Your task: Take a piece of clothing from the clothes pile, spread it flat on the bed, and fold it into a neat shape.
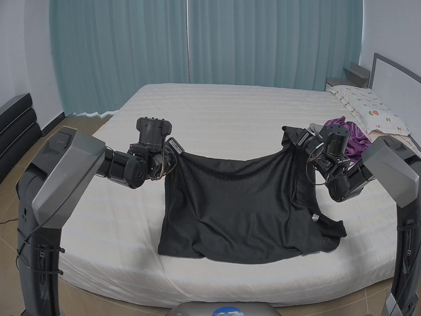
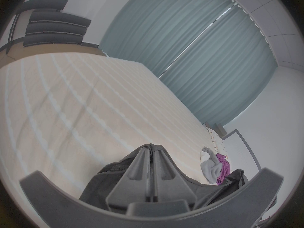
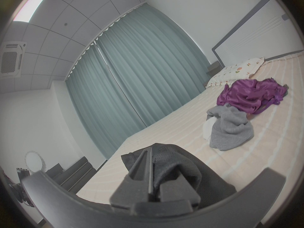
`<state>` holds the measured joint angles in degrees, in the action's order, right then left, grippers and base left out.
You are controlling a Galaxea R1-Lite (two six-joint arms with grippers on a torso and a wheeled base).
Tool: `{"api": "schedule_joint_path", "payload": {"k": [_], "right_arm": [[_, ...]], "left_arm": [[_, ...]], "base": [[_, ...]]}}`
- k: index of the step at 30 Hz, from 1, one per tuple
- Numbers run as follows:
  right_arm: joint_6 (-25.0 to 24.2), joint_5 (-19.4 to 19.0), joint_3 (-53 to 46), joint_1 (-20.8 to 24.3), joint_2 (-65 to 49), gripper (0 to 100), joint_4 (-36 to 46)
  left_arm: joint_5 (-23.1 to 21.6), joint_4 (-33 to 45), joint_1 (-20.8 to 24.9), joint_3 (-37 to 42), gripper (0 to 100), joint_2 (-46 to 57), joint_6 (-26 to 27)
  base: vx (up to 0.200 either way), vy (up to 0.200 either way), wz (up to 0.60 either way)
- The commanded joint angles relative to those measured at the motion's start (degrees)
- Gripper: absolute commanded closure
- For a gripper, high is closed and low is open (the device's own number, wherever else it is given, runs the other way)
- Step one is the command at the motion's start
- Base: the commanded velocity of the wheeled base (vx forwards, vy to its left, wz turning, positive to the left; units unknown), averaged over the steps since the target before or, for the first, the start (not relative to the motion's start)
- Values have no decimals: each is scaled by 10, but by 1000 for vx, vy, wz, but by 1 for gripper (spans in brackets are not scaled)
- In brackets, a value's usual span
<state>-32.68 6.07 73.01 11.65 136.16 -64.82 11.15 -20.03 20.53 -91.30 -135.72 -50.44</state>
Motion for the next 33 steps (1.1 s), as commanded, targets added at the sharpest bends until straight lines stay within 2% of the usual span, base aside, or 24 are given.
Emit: {"api": "schedule_joint_path", "payload": {"k": [1,3,4,5,6,13,15,18,20,23,24,28,33], "right_arm": [[1,3,40,0,77,100,-2],[1,3,54,1,90,100,-1],[1,3,54,1,90,100,-1],[1,3,54,1,90,100,-1],[1,3,65,2,111,0,-1],[-1,4,71,-2,149,0,-15],[0,24,88,-9,148,0,-31],[2,74,133,-19,148,0,-44],[2,83,141,-24,151,0,-44],[3,82,131,-27,154,0,-40],[4,74,103,-30,159,0,-17],[4,56,42,-31,152,0,-8],[-19,0,-74,-46,79,0,-29]], "left_arm": [[2,-2,-1,-28,100,-67,-10],[3,-2,-1,-35,100,-78,-14],[3,-2,-1,-35,0,-78,-14],[3,-2,-1,-35,0,-78,-14],[4,0,-1,-51,0,-97,-27],[7,-2,-9,-60,0,-119,-28],[32,-12,-15,-69,0,-120,-27],[81,-29,-29,-105,0,-132,-28],[91,-26,-36,-118,0,-133,-28],[91,-24,-39,-113,0,-131,-29],[91,-16,-44,-107,0,-131,-29],[87,10,-47,-71,0,-117,-29],[20,5,-48,61,0,-28,-30]], "base": [[0,0,0],[0,0,0],[0,0,0],[0,0,0],[0,0,0],[0,0,0],[0,0,0],[0,0,0],[0,0,0],[0,0,0],[0,0,0],[0,0,0],[0,0,0]]}}
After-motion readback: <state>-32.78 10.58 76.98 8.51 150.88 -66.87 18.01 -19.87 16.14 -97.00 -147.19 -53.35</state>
